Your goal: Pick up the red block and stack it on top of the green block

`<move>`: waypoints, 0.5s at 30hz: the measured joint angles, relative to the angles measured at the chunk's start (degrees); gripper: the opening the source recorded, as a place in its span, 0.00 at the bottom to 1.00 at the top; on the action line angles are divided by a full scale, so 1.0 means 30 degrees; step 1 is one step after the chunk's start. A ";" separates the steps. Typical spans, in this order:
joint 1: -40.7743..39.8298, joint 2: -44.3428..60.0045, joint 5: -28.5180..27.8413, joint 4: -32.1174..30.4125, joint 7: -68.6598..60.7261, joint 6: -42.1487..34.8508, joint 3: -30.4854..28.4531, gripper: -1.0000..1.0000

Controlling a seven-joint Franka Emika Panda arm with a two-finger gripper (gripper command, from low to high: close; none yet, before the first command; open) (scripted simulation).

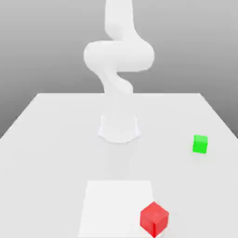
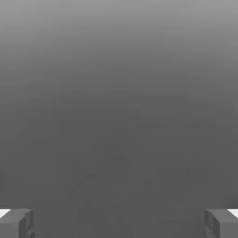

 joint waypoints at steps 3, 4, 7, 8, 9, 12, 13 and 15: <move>0.0812 0.2184 0.0297 -0.0383 -0.1415 0.0830 -0.0398 0.50; 0.1055 0.2886 0.0401 -0.0505 -0.1876 0.1094 -0.0509 0.50; 0.1708 0.4976 0.0734 -0.0868 -0.3259 0.1878 -0.0763 0.50; 0.1908 0.5671 0.0842 -0.0989 -0.3717 0.2138 -0.0829 0.50; 0.2105 0.6365 0.0940 -0.1111 -0.4161 0.2405 -0.0888 0.50; 0.2626 0.8449 0.1213 -0.1469 -0.5494 0.3173 -0.0990 0.50; 0.2783 0.9142 0.1288 -0.1593 -0.5930 0.3444 -0.1004 0.50; 0.3076 1.0525 0.1387 -0.1833 -0.6766 0.3963 -0.1018 0.50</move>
